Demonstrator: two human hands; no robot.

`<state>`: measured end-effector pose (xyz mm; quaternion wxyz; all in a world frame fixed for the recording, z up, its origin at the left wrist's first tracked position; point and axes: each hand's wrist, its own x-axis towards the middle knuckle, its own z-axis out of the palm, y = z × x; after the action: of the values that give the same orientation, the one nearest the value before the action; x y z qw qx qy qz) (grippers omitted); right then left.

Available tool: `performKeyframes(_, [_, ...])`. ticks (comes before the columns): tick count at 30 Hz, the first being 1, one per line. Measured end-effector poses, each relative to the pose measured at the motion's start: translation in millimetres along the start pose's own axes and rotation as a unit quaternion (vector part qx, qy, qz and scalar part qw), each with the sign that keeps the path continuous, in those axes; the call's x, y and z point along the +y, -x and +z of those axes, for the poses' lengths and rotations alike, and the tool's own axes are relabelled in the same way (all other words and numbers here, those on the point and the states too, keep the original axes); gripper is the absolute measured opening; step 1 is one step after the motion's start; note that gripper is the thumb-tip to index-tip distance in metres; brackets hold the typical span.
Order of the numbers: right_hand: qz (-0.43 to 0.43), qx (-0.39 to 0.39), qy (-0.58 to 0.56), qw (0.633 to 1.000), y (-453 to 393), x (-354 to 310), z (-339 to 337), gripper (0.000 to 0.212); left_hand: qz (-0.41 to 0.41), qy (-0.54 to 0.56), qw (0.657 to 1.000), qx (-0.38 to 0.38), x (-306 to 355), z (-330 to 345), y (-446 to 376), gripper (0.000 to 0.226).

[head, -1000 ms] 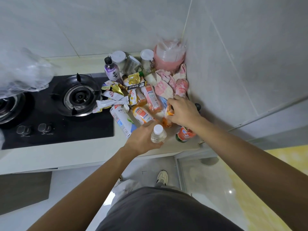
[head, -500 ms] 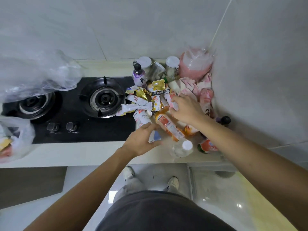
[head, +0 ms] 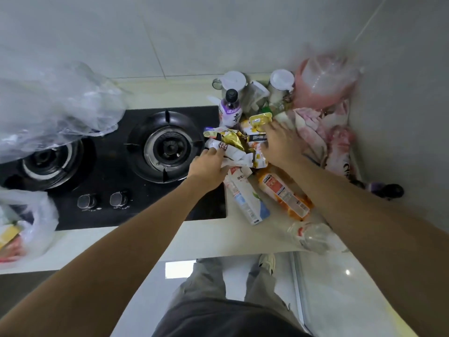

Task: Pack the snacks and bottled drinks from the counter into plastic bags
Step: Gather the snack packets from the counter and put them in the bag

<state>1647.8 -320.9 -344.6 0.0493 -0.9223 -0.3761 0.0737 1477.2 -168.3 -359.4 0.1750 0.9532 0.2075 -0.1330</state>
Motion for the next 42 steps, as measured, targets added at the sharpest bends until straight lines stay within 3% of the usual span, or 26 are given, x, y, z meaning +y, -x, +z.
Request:
performKeyframes(6, [-0.002, 0.021, -0.006, 1.000, -5.9, -4.1, 11.2, 0.041, 0.021, -0.049, 0.999, 0.006, -5.1, 11.2, -7.3, 0.041])
performKeyframes(11, [0.003, 0.015, -0.027, 1.000, -3.7, -7.6, 12.2, 0.041, 0.025, 0.005, 1.000, 0.015, -11.3, 9.0, -2.2, 0.029])
performKeyframes(19, [0.092, 0.043, -0.084, 0.991, 28.6, -17.8, 4.6, 0.021, 0.018, 0.042, 0.998, 0.048, -25.0, -1.7, 37.5, 0.021])
performKeyframes(24, [0.155, 0.060, -0.149, 0.975, 63.5, -37.9, 5.2, 0.023, 0.000, 0.066, 0.996, 0.063, -40.6, -2.3, 72.9, 0.018])
performKeyframes(28, [0.131, 0.053, -0.173, 0.975, 93.0, -63.5, 9.4, 0.017, -0.029, 0.083, 0.992, 0.089, -53.1, -3.5, 112.4, 0.015])
performKeyframes(34, [0.053, 0.036, -0.265, 0.962, 119.6, -124.6, 13.3, 0.009, -0.144, 0.106, 0.976, 0.127, -75.5, -7.1, 196.4, 0.014])
performKeyframes(42, [-0.045, -0.028, -0.290, 0.956, 155.3, -253.2, 15.4, 0.019, -0.270, 0.128, 0.937, 0.178, -133.2, -13.5, 304.0, 0.016])
